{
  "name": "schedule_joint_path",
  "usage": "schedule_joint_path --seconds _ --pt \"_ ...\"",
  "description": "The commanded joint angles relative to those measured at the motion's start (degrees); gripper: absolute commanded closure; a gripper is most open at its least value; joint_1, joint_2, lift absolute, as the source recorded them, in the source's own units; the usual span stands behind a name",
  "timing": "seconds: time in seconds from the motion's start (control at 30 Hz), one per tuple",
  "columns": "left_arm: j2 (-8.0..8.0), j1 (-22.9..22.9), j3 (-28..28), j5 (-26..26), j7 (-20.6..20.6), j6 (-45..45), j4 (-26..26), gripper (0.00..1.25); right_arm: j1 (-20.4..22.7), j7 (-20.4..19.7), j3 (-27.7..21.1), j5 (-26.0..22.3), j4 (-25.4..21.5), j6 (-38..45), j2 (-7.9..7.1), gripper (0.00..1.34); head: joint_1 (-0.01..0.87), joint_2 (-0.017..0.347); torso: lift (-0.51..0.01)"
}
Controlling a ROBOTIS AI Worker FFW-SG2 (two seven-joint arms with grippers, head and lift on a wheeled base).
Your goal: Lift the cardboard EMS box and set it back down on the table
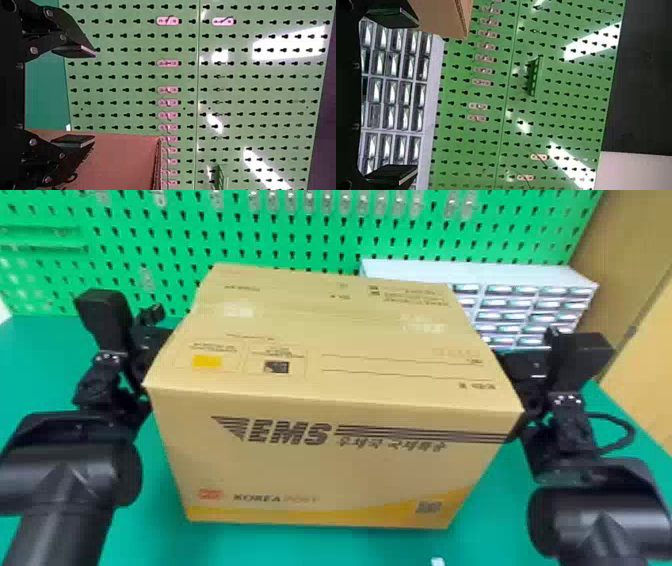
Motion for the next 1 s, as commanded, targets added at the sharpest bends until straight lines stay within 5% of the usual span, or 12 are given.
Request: schedule_joint_path --seconds 0.0,0.97 --pt "-0.07 -0.31 -0.23 -0.02 -2.17 0.00 0.06 0.49 -0.29 0.00 0.09 0.01 0.00 0.18 -0.09 0.03 0.678 -0.014 -0.089" --pt "-0.07 2.15 0.04 -0.81 -2.08 0.09 0.67 0.49 1.21 0.00 0.70 0.28 2.46 1.58 0.44 0.03 0.678 -0.014 -0.089"
